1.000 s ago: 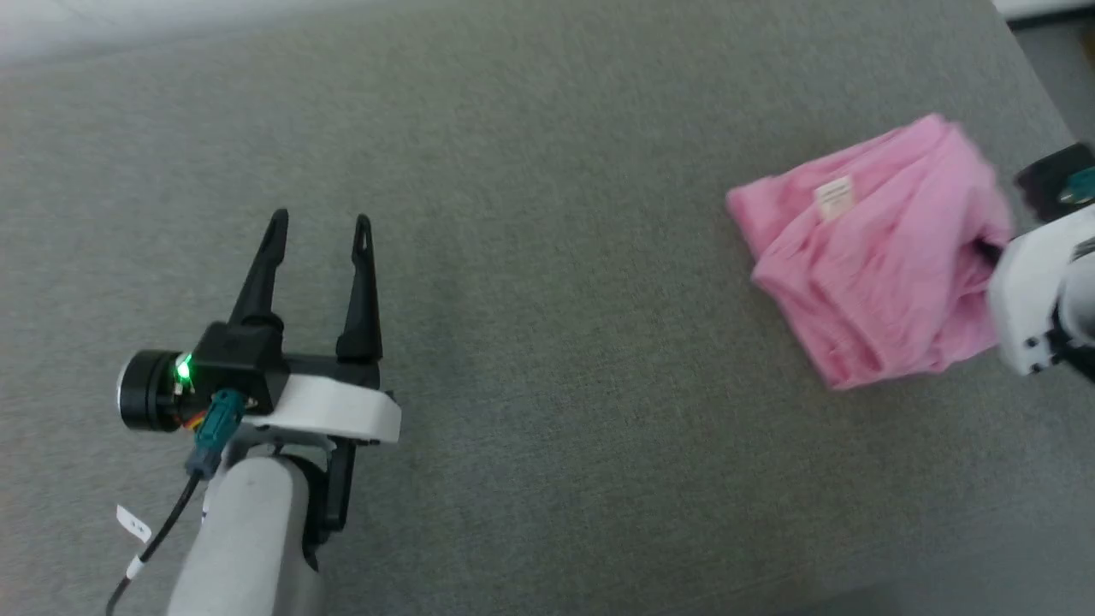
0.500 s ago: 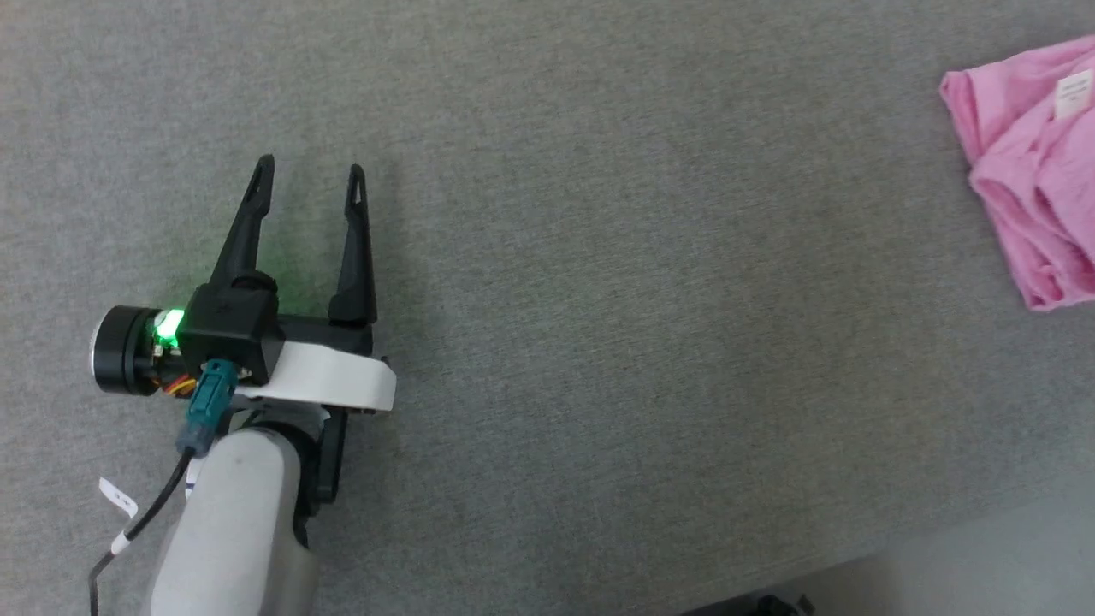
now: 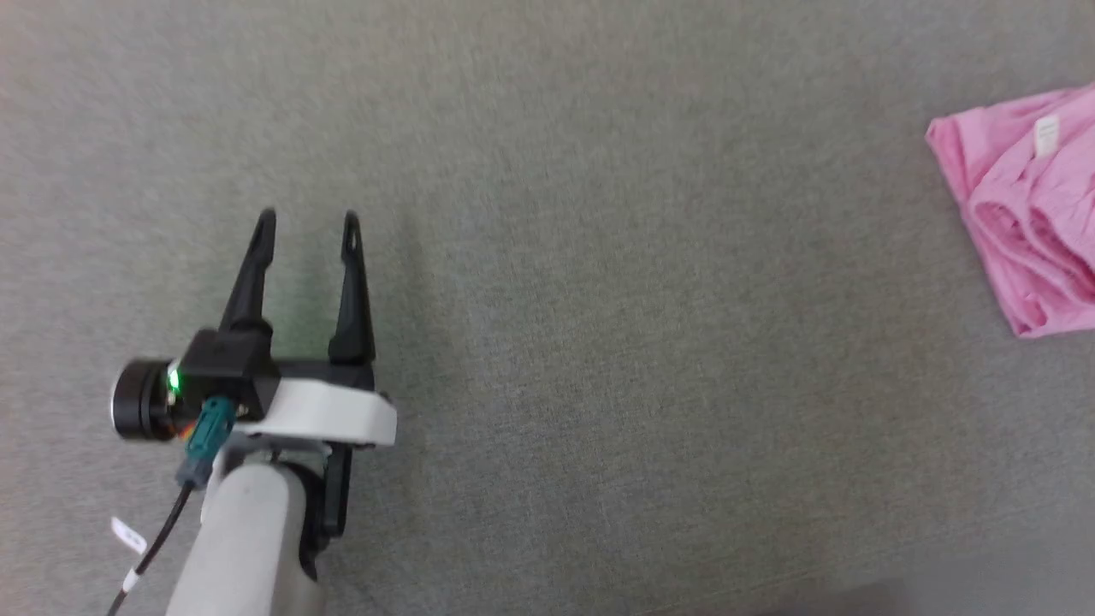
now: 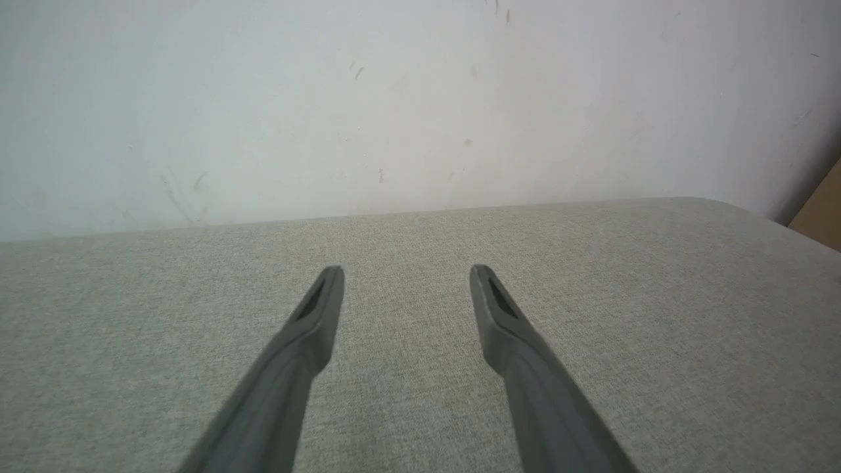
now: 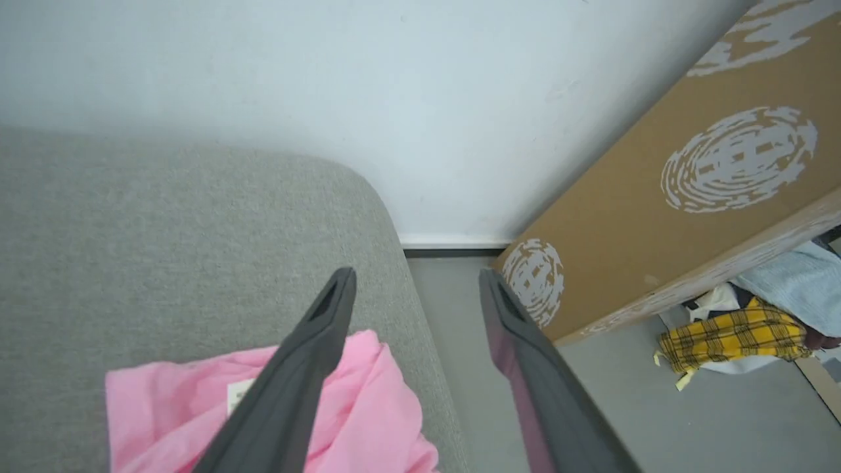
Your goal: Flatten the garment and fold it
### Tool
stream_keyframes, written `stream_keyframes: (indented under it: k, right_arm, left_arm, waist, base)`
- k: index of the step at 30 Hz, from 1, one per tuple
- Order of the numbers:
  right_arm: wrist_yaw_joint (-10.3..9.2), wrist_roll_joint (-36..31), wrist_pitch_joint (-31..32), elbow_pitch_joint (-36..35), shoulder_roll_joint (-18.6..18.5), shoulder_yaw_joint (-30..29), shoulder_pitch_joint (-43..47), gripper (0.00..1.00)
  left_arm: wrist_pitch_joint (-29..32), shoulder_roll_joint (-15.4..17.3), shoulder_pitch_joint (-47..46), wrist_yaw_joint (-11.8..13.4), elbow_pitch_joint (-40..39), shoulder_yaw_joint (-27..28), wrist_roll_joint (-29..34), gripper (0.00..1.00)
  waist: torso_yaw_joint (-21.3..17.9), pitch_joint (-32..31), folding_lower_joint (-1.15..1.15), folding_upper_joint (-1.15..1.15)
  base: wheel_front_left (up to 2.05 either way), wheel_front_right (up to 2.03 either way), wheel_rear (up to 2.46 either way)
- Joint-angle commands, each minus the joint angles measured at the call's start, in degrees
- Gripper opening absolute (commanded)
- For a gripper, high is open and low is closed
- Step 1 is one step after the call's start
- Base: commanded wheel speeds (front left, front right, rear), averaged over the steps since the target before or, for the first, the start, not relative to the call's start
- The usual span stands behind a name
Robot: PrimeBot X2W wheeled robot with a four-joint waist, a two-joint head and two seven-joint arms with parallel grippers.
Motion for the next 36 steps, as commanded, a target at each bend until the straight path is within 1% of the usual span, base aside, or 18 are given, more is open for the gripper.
stream_keyframes:
  k: [1,4,7,9,11,15,20,21,23,27,31,36]
  right_arm:
    - [-0.12,0.34,-1.58,-1.97,1.39,-0.05,-0.25,1.00]
    - [-0.12,2.66,-4.54,-7.82,4.02,-0.44,1.36,1.00]
    - [-0.12,7.04,-6.55,-15.08,7.19,-1.52,4.62,1.00]
    - [-0.12,8.51,-7.85,-20.50,8.75,-2.25,7.54,1.00]
    - [-0.12,7.84,-9.19,-25.84,10.07,-3.15,10.92,1.00]
    - [-0.12,6.93,-11.02,-35.66,16.88,-6.80,17.67,1.00]
    - [-0.12,4.18,-12.28,-45.08,27.64,-11.10,26.48,1.00]
    - [-0.12,3.47,-12.50,-46.52,29.31,-11.57,28.19,1.00]
    - [-0.12,2.26,-12.92,-48.71,31.47,-12.32,31.46,1.00]
    - [-0.12,-0.08,-13.57,-50.17,33.09,-12.65,37.14,1.00]
    - [-0.12,-0.81,-14.11,-49.96,33.26,-11.59,41.79,1.00]
    - [-0.12,-3.66,-14.43,-49.62,33.28,-10.75,46.43,1.00]
  left_arm:
    - [-0.70,-0.17,1.24,0.41,0.44,0.50,-0.66,1.00]
    - [-1.51,-0.64,3.12,0.76,1.00,1.18,-1.78,1.00]
    - [-2.09,-0.86,4.76,0.96,1.55,1.94,-2.79,1.00]
    - [-2.39,-1.03,5.58,1.12,1.65,2.41,-3.36,1.00]
    - [-2.64,-1.10,6.28,1.27,1.61,2.86,-3.77,1.00]
    - [-2.95,-1.23,7.77,2.02,0.80,3.86,-4.26,1.00]
    - [-3.15,-1.50,9.04,2.47,0.31,4.07,-4.42,1.00]
    - [-3.17,-1.56,9.20,2.63,0.36,4.05,-4.34,1.00]
    - [-3.20,-1.68,9.23,2.87,0.61,4.05,-4.32,1.00]
    - [-3.28,-2.06,8.89,2.87,1.52,3.70,-4.43,1.00]
    - [-3.35,-2.62,8.62,3.20,2.73,3.21,-4.18,1.00]
    - [-3.41,-3.10,8.56,3.17,5.31,2.21,-3.59,1.00]
  waist:
    - [1.24,-6.50,0.00,0.00]
    - [2.40,-10.62,0.00,0.00]
    - [4.02,-14.12,0.00,0.00]
    - [5.33,-16.00,0.00,0.00]
    - [6.70,-17.74,0.00,0.00]
    - [8.64,-20.12,0.00,0.00]
    - [10.90,-22.52,0.00,0.00]
    - [11.30,-22.88,0.00,0.00]
    - [12.00,-23.32,0.00,0.00]
    - [12.99,-24.06,0.00,0.00]
    - [13.66,-24.46,0.00,0.00]
    - [13.97,-24.86,0.00,0.00]
  base:
    - [0.00,0.00,0.00]
    - [0.00,0.00,0.00]
    - [0.00,0.00,0.00]
    - [0.00,0.00,0.00]
    - [0.00,0.00,0.00]
    - [0.00,0.00,0.00]
    - [0.00,0.00,0.00]
    - [0.00,0.00,0.00]
    - [0.00,0.00,0.00]
    - [0.00,0.00,0.00]
    - [0.00,0.00,0.00]
    - [0.00,0.00,0.00]
